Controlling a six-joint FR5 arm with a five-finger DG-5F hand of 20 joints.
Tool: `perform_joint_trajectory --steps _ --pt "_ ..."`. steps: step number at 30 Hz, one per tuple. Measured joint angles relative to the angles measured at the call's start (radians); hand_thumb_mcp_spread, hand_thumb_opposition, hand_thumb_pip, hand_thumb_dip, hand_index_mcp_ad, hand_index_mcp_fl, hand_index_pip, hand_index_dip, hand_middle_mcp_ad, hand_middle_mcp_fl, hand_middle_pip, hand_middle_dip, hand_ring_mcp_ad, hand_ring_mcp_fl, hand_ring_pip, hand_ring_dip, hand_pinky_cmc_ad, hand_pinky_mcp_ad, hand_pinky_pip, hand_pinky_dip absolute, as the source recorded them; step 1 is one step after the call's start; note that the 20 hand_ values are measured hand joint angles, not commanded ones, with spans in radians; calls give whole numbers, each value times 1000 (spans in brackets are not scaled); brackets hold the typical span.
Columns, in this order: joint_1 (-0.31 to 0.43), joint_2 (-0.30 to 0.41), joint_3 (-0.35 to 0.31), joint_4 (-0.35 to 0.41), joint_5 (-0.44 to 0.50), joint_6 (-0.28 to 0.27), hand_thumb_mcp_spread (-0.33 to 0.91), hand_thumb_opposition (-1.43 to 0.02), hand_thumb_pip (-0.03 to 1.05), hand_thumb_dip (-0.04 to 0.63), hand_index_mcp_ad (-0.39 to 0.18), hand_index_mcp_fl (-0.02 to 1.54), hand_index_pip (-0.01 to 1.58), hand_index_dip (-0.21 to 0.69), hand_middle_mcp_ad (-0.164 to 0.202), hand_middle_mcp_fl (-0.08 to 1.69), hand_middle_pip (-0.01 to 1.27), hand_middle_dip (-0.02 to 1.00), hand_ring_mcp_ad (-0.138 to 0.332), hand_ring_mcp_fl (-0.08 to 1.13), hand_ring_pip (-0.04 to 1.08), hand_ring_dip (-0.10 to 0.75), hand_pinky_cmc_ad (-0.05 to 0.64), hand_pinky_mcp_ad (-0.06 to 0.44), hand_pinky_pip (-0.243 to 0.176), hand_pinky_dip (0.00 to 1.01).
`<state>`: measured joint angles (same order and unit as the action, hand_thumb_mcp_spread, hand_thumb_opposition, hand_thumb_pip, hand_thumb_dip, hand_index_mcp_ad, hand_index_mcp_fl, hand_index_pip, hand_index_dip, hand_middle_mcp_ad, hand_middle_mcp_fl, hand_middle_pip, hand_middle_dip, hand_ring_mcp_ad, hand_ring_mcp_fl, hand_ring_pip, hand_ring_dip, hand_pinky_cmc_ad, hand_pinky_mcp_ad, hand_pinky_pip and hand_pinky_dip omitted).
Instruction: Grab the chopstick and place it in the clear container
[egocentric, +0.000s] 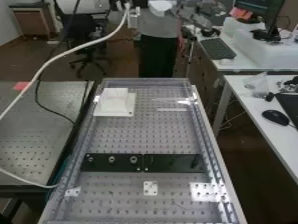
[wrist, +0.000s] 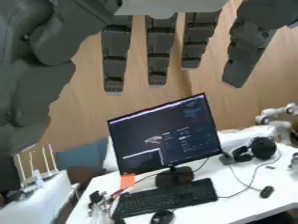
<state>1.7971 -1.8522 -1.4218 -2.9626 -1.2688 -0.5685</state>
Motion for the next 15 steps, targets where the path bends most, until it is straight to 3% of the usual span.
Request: perform_joint_trajectory --steps 7,15 --pt "-27 38 -3 -85 -18 -129 244 -674 401 96 -234 478 33 368 24 253 106 344 119 30 113 229 508 375 -75 251" --pt "-50 67 11 -171 -67 -208 195 -674 435 98 -241 325 31 346 24 239 106 340 119 33 112 216 511 379 -93 241"
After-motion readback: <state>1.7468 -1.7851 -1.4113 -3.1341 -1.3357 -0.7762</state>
